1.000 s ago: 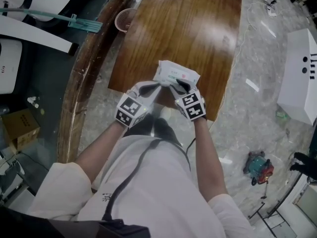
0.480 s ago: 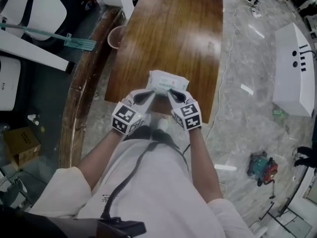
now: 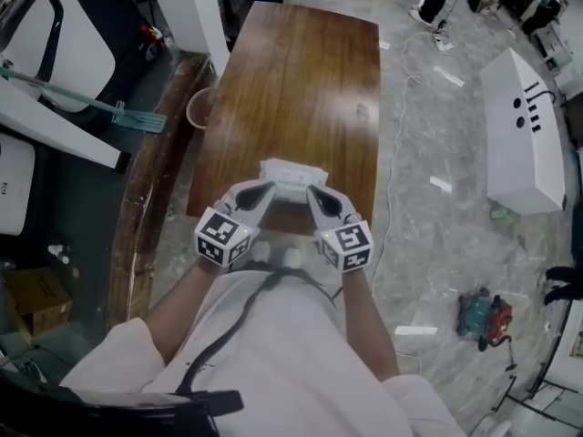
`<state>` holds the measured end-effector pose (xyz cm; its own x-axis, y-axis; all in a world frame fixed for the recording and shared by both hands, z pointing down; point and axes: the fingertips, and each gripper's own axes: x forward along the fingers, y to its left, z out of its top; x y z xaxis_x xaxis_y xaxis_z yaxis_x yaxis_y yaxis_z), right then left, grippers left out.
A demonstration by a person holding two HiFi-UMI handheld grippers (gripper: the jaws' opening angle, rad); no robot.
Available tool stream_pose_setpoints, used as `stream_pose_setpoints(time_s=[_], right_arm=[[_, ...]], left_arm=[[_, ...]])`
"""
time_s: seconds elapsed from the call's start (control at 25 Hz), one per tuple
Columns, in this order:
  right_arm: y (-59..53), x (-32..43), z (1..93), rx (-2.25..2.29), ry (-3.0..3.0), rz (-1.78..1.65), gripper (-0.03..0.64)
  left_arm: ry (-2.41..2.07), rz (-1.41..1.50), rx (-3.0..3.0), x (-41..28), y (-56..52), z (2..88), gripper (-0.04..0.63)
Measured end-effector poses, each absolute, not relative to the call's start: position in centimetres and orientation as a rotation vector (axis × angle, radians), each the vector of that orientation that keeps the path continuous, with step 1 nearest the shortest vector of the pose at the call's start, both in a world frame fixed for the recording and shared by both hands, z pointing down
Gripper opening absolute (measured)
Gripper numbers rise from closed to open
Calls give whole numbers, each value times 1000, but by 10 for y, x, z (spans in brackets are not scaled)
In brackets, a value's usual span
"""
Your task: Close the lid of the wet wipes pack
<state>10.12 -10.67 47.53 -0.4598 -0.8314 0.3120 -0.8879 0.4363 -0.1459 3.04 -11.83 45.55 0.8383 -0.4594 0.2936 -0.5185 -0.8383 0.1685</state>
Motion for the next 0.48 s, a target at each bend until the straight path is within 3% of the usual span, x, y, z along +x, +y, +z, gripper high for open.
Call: stream_pose_setpoints(time_s=[0.48], right_arm=[[-76, 123, 409, 1707, -2562, 353, 8]], left_arm=[[-827, 199, 2815, 14, -122, 396, 5]])
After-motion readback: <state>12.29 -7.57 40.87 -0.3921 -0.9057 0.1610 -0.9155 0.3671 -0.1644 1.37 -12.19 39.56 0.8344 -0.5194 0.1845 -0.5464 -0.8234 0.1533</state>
